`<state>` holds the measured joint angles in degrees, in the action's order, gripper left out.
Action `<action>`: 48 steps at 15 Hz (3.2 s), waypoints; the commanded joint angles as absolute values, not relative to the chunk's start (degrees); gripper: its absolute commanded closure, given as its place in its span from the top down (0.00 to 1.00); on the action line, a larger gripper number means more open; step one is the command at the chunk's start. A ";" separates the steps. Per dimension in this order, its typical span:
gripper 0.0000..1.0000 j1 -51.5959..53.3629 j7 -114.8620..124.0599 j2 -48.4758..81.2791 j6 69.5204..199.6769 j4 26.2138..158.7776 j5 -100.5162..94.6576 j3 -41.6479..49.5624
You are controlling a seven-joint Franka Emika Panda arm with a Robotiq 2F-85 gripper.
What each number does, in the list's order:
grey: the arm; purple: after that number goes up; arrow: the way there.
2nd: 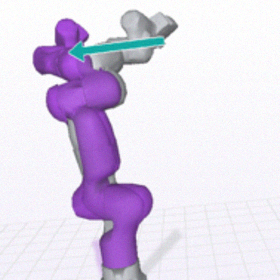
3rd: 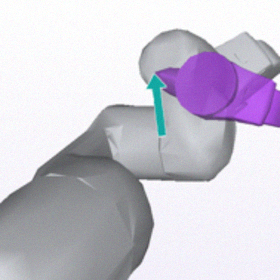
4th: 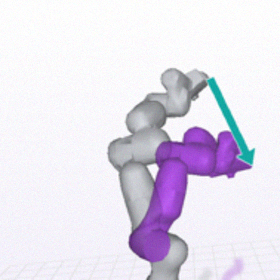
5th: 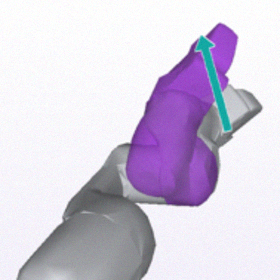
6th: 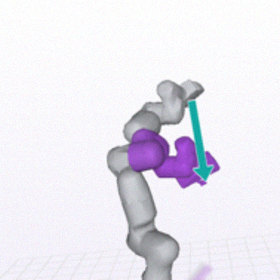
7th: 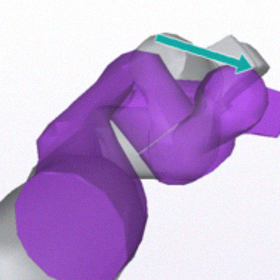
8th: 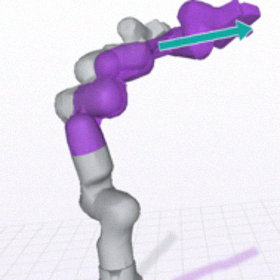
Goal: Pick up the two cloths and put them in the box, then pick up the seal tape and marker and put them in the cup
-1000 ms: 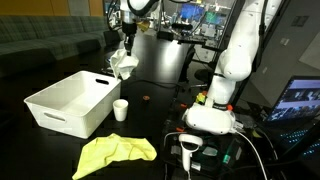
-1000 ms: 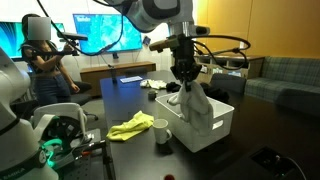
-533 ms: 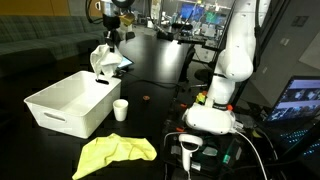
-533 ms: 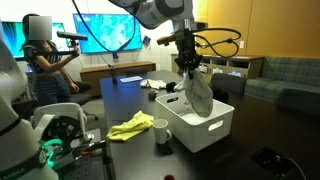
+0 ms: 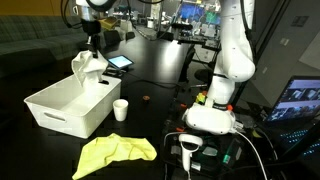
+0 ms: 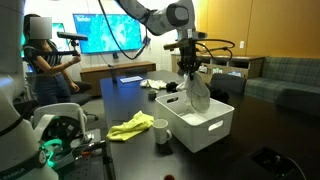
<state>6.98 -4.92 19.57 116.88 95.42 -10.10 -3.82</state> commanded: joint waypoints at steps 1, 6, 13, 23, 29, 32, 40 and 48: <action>0.03 9.05 -0.99 26.49 112.75 86.30 -11.60 -3.72; 0.51 8.76 -1.70 29.28 110.94 83.73 -10.31 -3.39; 1.00 4.87 -4.33 24.85 109.93 91.94 -9.51 -2.42; 1.00 -2.57 -4.74 19.05 118.21 117.01 -4.15 -0.07; 1.00 -6.05 -5.75 20.85 132.14 128.13 2.99 0.97; 1.00 -7.33 -6.19 23.05 137.75 131.01 6.40 0.79; 1.00 -9.89 -5.20 27.98 148.16 134.66 11.16 0.98; 1.00 -12.38 -5.08 29.19 154.20 135.74 10.82 2.41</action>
